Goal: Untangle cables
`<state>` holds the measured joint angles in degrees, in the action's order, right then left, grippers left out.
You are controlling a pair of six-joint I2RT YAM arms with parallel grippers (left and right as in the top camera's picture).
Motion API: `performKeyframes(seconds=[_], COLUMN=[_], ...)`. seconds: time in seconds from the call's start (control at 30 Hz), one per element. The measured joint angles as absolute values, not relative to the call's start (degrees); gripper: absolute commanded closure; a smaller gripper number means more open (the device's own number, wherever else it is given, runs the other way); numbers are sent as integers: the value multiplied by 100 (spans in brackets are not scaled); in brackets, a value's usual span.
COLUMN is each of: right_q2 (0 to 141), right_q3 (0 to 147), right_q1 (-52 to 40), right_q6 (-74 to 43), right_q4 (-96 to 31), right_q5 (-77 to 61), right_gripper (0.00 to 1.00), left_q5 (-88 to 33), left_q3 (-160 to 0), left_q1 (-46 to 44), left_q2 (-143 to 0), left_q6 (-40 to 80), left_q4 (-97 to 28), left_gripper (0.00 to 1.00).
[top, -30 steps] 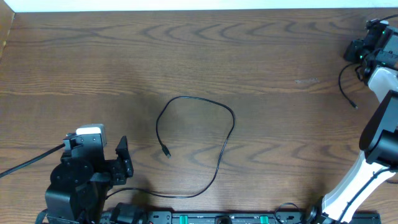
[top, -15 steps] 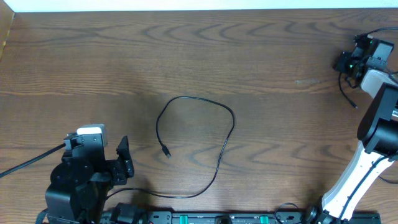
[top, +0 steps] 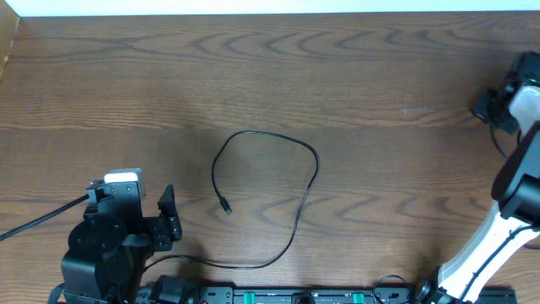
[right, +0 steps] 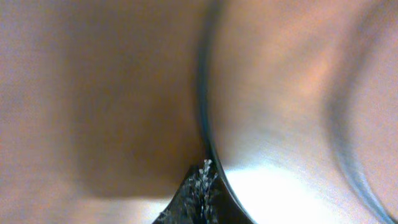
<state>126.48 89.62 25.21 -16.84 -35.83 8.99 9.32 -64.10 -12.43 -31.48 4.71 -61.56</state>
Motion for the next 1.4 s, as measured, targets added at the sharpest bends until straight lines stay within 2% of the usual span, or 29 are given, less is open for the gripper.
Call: performKeyframes(seconds=[0.37, 0.63, 0.73, 0.87, 1.1, 1.2, 1.4], right_q2=[12593, 12593, 12556, 12554, 12763, 12809, 12796], right_q3=[8967, 8962, 8962, 8962, 8801, 8683, 8584], right_q1=[3824, 4602, 4840, 5181, 5258, 5203, 5017], right_q6=[-2565, -2952, -2952, -2751, -2342, -2180, -2062], right_q4=[-4609, -4668, -4613, -4379, -4346, -4403, -4543], right_q5=[1562, 1544, 873, -727, -3282, -3848, -4097], right_gripper=[99, 99, 99, 99, 99, 99, 99], left_q5=[932, 932, 932, 934, 932, 934, 932], left_q3=[-6410, -6410, -6410, -6410, -6410, -6410, -6410], left_q1=[-1243, -1243, -1243, -1243, -1243, -1243, -1243], left_q2=[-3148, -3148, -3148, -3148, -3148, -3148, -3148], left_q6=[471, 471, 471, 471, 471, 471, 471], left_q4=[-6351, -6407, -6410, -6407, -6407, -6407, -6407], left_gripper=[21, 21, 21, 21, 21, 21, 21])
